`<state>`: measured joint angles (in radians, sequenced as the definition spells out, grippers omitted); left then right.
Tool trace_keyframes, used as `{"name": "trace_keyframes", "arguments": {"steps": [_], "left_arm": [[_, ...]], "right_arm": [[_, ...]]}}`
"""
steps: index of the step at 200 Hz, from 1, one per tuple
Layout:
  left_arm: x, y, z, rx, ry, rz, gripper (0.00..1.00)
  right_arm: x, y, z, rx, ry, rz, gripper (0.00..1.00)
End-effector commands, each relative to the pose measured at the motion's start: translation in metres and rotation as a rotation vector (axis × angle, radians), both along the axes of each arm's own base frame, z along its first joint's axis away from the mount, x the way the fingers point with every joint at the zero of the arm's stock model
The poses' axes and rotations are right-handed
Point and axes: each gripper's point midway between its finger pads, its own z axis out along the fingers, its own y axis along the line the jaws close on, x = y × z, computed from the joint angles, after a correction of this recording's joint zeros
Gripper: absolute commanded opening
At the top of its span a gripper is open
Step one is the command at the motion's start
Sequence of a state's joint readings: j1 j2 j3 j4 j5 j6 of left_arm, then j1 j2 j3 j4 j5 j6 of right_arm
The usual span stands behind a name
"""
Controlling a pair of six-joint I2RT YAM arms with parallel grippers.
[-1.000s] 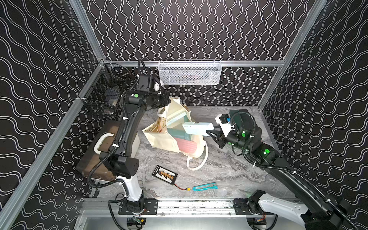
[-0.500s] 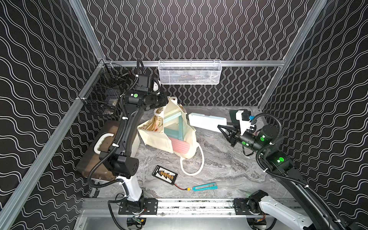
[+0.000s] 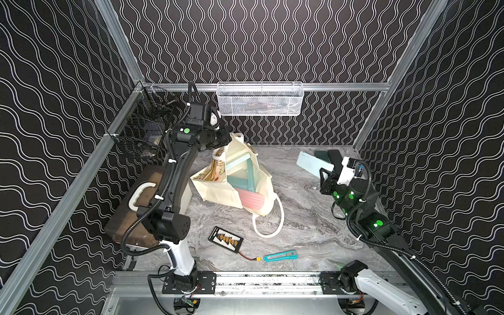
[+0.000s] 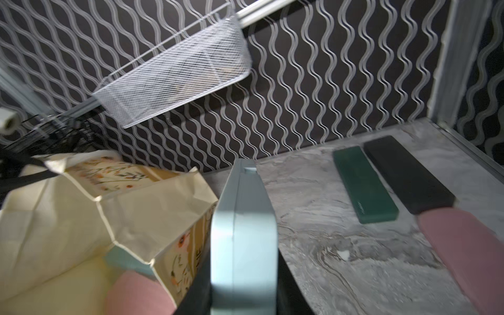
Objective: Take out the pencil case from the canvas bag
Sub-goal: Place the pencil case at the center of the board.
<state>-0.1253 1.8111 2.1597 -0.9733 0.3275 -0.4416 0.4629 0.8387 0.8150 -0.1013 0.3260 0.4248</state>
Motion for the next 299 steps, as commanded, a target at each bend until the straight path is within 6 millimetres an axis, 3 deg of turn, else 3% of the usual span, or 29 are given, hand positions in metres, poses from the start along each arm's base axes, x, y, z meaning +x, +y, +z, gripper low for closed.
{"name": "trace_keyframes", "arguments": {"steps": [1, 53, 148, 201, 299], "left_arm": [[0.009, -0.007, 0.031, -0.042, -0.137, -0.036, 0.00], [0.007, -0.010, 0.033, -0.075, -0.131, -0.045, 0.00], [0.005, -0.002, 0.045, -0.069, -0.153, -0.008, 0.00], [0.008, 0.008, 0.049, -0.129, -0.128, 0.111, 0.00], [0.004, -0.006, 0.064, -0.312, -0.078, 0.115, 0.00]], "right_arm": [[0.004, -0.028, -0.010, 0.103, 0.022, -0.195, 0.00], [0.010, -0.077, -0.045, 0.240, 0.099, -0.431, 0.00], [0.018, -0.133, -0.102, 0.518, 0.221, -0.777, 0.00], [0.027, -0.142, -0.129, 0.623, 0.247, -0.865, 0.00], [0.034, -0.141, -0.152, 0.716, 0.258, -0.851, 0.00]]}}
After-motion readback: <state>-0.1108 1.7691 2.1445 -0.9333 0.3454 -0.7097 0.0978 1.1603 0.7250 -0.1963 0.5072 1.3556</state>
